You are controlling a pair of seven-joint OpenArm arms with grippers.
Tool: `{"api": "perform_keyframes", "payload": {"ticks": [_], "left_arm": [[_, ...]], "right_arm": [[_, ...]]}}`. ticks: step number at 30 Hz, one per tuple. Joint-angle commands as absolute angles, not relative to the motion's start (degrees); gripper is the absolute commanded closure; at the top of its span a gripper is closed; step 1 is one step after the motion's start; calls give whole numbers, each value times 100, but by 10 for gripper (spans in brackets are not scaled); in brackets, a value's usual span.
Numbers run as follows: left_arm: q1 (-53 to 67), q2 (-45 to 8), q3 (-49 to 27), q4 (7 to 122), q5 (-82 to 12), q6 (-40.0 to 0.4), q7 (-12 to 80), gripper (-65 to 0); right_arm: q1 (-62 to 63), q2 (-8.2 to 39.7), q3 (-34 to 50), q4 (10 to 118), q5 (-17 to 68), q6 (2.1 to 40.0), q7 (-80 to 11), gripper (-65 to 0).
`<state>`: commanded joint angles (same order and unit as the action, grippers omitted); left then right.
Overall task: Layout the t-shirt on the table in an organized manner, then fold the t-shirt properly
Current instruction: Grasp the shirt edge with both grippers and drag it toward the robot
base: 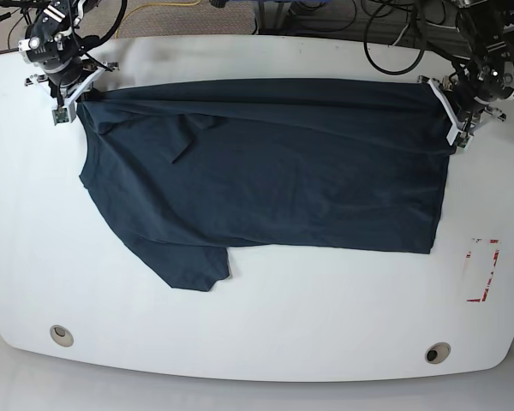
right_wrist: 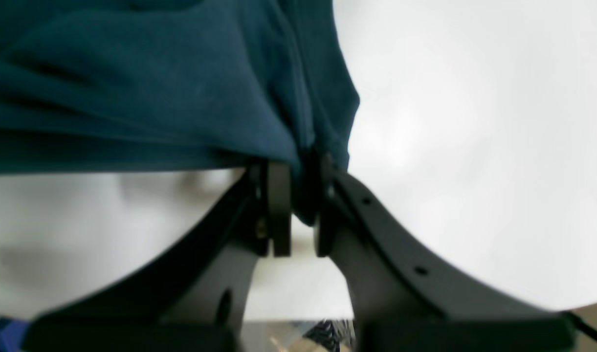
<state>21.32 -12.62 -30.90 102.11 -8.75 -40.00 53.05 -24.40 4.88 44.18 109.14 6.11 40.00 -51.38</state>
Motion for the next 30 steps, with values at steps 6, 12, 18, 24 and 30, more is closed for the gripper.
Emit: {"api": "perform_keyframes", "payload": {"ticks": [6,12,18,24,30], "left_arm": [[2352,-1270,-3319,10246,-884,-4000,5305,-54],[2536,-1270,-3380,10246,-892,-4000,5305,-56],[2545,-1270,-3380,10246,-892,-4000,5305,-65],[2466,-1270,-3371,10255,-910,-4000,5516,-176],[2273,-1270,-3389,10730,-910,-4000,6026,-281]], "right_arm": [[-2747,409,4418,10949,620,4000,-5138,-57],[-2985,338,4426,10949,620,4000,-5138,-57],[-2993,321,4409,10949,620,4000,-5138,-63],[-2993,321,4426,11169,611,4000,-5138,-166],[-3204,321,4426,11679,611,4000,-5138,-419]]}}
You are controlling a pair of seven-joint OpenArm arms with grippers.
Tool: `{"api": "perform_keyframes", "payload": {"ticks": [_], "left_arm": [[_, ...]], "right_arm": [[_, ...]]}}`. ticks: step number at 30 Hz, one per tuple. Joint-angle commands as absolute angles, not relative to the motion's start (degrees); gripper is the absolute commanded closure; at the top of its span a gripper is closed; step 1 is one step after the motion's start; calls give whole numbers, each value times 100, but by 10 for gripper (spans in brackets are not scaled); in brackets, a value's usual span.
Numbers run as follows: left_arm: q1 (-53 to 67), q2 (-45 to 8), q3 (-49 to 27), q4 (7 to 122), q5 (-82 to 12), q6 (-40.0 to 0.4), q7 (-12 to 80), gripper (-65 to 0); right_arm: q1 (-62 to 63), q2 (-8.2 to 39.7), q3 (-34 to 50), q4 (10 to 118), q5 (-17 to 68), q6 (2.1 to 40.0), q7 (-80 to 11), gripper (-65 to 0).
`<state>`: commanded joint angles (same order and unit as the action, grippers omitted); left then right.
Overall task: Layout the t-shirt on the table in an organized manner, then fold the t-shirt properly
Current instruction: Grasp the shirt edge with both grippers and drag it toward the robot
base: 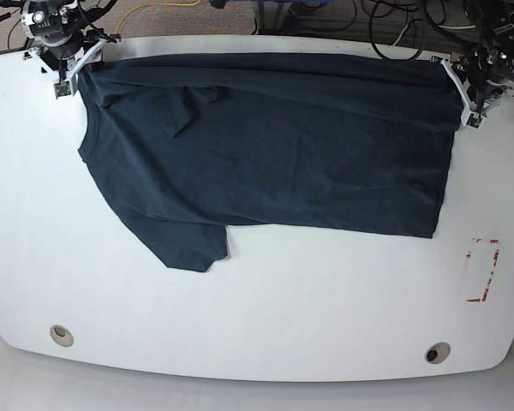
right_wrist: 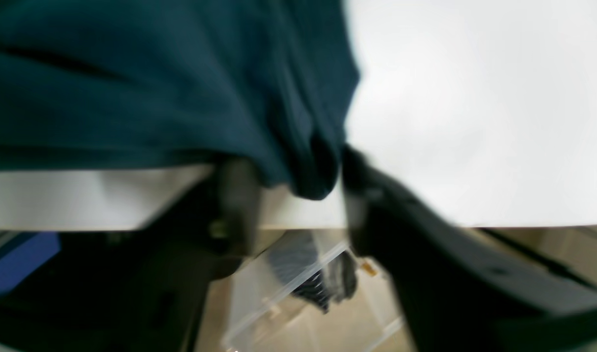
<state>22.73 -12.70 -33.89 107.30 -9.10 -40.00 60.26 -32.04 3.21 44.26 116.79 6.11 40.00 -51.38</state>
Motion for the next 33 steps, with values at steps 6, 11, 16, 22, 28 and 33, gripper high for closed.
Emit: {"api": "perform_keyframes", "payload": {"ticks": [6,11,16,22,28,33], "left_arm": [[2246,-1270,-3389,11143,-919,-4000,6132,-325],[2053,-1270,-3389,11169,-901,-4000,6176,-321],[1824,-1270,-3600,11222,-910,-4000,6527,-319],[1560,-1385,-4057,11257,-910,-4000,6563,-319],[1429,-1543,-3987,11257,-910,-4000,6563,-319],[1191,-1552,-3987,11248,-892,-4000,6563,-319]], "right_arm": [[-3204,321,4409,11688,620,4000,-5138,-466],[-2985,268,4435,11626,611,4000,-5138,-431],[-2747,207,4787,11618,558,4000,-5138,-392],[-2519,251,5007,11609,558,4000,-5138,-390],[-2299,426,4998,11609,567,4000,-5147,-387],[-2316,453,4998,11618,567,4000,-5499,-387]]}}
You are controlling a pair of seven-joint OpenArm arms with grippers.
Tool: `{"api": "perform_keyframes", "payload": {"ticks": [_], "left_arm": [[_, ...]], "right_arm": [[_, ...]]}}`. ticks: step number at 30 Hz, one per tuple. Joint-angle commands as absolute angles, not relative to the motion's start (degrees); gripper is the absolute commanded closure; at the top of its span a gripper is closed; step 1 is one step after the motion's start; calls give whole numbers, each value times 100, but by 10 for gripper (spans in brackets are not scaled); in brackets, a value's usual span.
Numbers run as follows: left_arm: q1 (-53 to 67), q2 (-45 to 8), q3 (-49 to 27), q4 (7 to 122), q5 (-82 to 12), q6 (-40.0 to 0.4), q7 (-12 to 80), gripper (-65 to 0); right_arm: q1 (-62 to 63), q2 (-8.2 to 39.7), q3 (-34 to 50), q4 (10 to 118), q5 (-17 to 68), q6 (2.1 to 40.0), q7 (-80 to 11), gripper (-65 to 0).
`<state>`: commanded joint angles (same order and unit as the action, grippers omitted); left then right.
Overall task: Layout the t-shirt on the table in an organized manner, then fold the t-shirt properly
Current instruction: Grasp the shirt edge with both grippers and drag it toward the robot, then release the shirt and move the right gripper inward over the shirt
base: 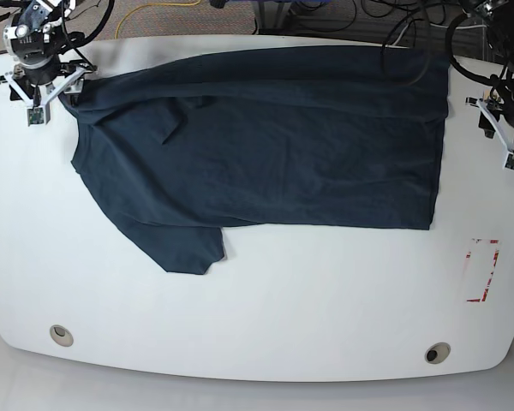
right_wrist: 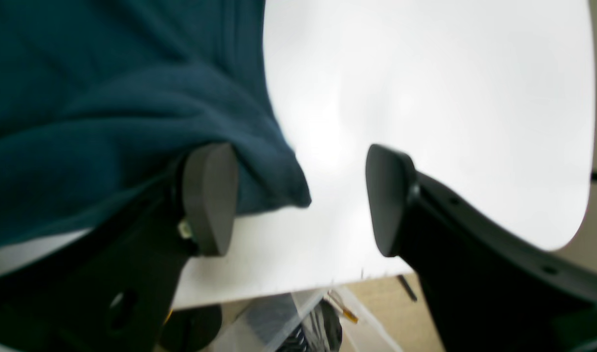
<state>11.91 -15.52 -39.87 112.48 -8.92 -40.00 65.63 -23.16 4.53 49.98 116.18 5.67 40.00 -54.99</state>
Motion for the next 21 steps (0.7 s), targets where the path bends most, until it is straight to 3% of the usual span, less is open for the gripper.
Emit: {"api": "perform_keyframes", "payload": {"ticks": [12,21], "left_arm": [[1121,-1640,-3793,11240,-901,-4000,6554,-319],[1121,-1640,-3714,11240,-901,-4000,6545,-319]], "right_arm": [[-2378,462,5024,11644,549,4000,-5798,-387],[-2176,716,5051,11609,-295,4000,-5666,-387]]}}
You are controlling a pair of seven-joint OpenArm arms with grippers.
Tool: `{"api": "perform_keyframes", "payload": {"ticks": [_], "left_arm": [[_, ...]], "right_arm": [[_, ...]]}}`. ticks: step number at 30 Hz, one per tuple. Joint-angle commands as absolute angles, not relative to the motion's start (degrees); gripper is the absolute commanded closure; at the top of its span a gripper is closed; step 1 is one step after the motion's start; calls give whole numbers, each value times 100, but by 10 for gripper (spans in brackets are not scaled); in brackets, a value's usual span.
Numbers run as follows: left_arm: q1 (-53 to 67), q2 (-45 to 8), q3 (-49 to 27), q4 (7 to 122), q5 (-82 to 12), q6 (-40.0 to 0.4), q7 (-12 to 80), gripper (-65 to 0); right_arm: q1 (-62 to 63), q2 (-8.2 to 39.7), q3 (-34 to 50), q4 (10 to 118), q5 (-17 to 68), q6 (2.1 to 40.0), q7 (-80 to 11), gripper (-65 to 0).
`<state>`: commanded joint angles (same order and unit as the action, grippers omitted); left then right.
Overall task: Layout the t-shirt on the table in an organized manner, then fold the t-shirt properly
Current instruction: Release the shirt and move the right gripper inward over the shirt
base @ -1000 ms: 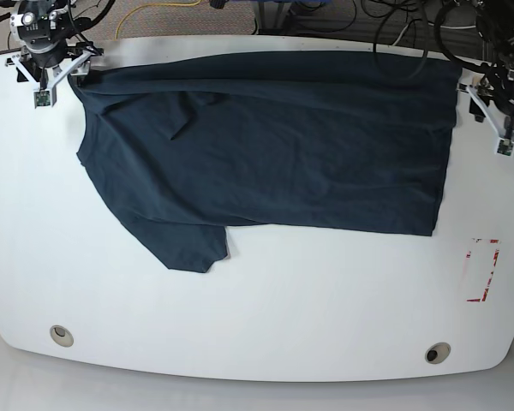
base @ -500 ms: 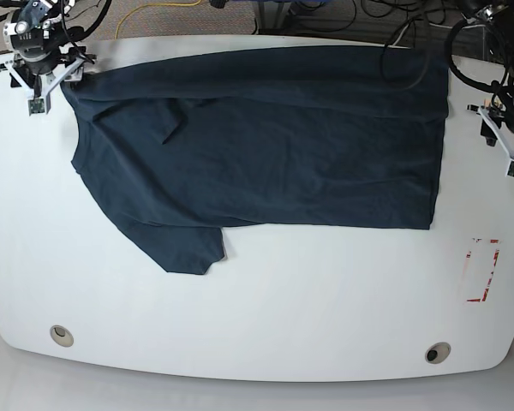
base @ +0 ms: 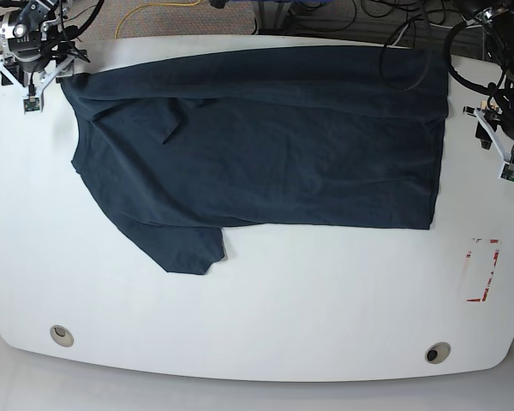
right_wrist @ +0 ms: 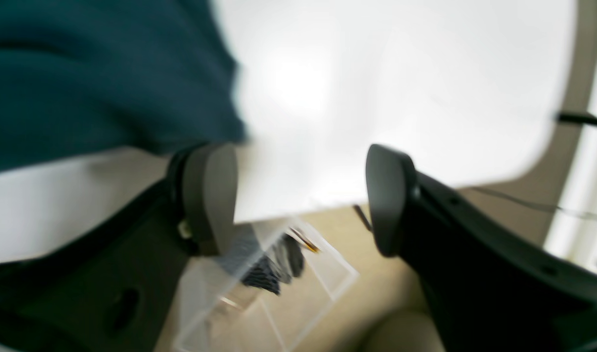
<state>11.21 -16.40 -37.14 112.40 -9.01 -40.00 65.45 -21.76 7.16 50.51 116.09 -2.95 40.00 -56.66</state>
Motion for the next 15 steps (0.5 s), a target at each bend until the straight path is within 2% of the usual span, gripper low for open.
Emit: {"api": "perform_keyframes", "payload": {"ticks": [9,15], "left_arm": [[1007,-1508,-3486,11240,-875,-4000,6545,-319],[963,-1508,-3451,11231,-875,-4000,6545,-319]], "right_arm": [[-1235,611,4901,11600,-277,4000,-5613,-387],[-1033,163,3916,11618,-277,4000,-5938,-387]]}}
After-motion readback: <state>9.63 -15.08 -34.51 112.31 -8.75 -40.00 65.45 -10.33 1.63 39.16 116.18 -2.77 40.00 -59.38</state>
